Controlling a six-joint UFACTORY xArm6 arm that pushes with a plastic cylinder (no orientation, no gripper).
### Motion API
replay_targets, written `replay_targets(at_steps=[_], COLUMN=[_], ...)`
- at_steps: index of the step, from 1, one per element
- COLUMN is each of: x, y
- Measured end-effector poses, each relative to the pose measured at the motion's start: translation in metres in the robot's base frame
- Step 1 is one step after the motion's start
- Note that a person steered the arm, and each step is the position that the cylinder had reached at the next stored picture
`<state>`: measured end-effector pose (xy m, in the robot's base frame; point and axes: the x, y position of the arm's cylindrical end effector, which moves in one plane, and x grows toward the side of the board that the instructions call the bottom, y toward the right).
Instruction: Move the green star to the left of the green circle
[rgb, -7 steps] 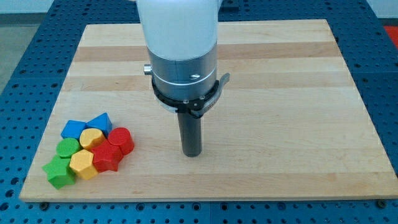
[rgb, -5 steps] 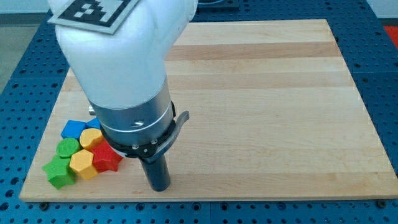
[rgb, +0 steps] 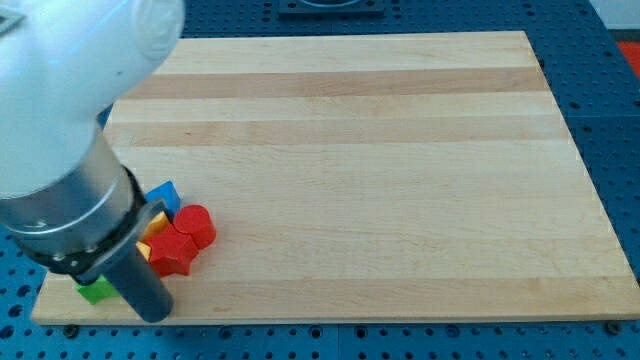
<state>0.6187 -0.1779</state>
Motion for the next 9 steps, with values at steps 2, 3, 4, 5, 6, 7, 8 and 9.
replay_targets(at_steps=[2, 3, 4, 5, 6, 7, 8, 9], x=[0.000, 0.000, 0.000, -0.001, -0.001, -0.002, -0.027, -0.049], y=[-0.028, -0.066, -0.088, -0.087, -0.087, -0.087, -0.084, -0.084])
